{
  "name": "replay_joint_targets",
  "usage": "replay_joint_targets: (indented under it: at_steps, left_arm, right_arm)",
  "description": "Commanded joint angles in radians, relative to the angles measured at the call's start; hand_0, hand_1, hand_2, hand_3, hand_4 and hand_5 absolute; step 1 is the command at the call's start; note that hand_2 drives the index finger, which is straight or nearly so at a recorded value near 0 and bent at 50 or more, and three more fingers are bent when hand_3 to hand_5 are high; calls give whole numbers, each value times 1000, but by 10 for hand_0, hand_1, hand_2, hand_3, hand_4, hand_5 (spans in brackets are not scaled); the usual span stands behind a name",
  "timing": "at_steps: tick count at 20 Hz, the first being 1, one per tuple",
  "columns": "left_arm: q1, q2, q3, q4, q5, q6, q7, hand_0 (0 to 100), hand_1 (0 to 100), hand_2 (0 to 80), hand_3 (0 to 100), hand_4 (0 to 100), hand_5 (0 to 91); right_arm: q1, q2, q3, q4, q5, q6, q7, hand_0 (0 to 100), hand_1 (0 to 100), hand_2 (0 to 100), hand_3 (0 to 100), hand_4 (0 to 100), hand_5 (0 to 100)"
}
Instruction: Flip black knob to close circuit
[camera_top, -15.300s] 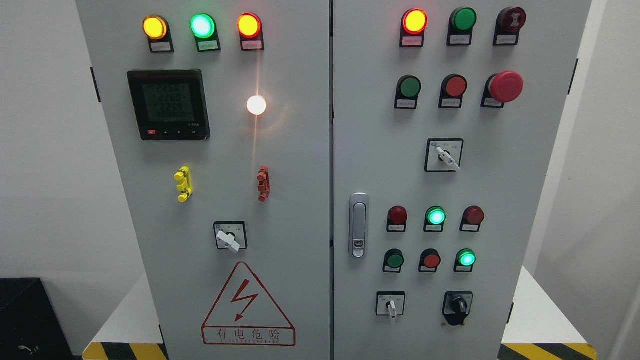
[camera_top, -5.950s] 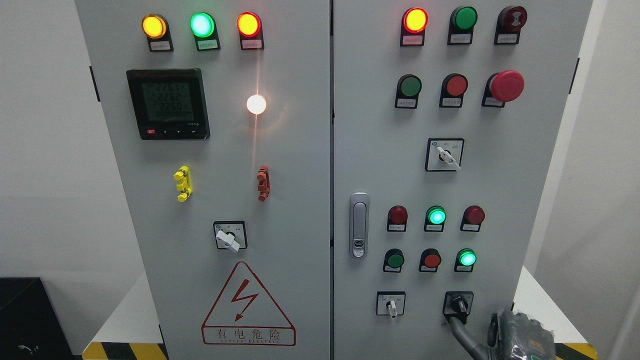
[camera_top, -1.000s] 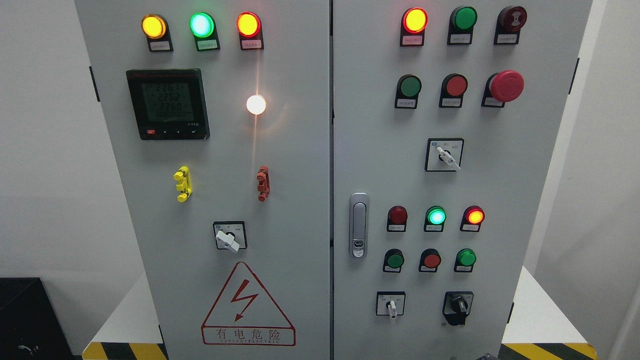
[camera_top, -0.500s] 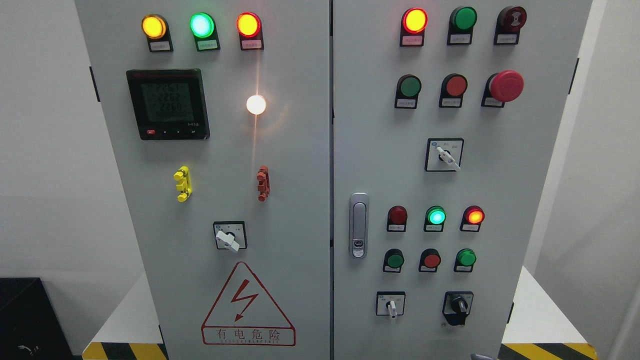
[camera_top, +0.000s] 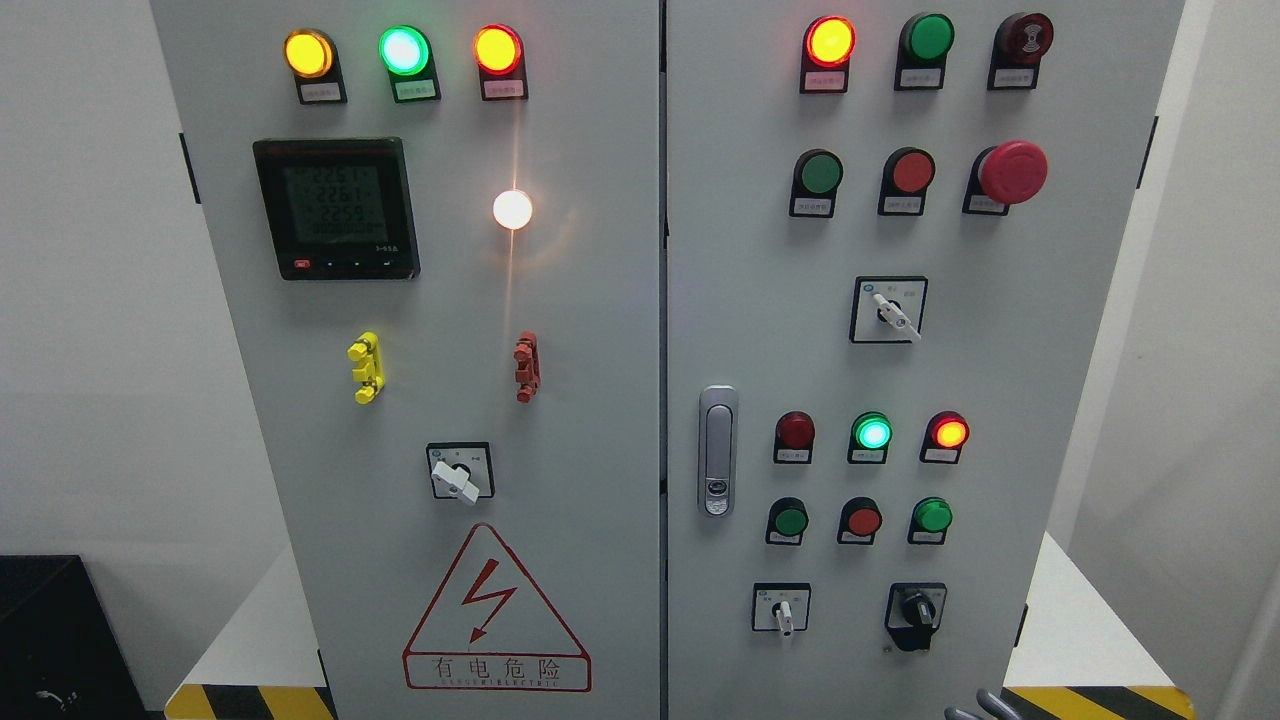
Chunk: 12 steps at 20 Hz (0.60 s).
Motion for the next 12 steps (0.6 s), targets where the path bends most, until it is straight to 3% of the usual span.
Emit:
replay_joint_targets:
  at_steps: [1, 12]
  left_arm:
    - [22, 1, 0, -23, 0, 0, 0, 120, 556, 0, 0, 0, 0]
    - [22, -1, 0, -23, 0, 0, 0, 120, 556, 0, 0, 0, 0]
  right_arm:
    - [31, 1, -10, -7, -36, -15, 46, 0, 8, 18, 115, 57, 0]
    - [37, 0, -10, -4, -50, -15, 56, 0, 0, 2, 58, 0, 0]
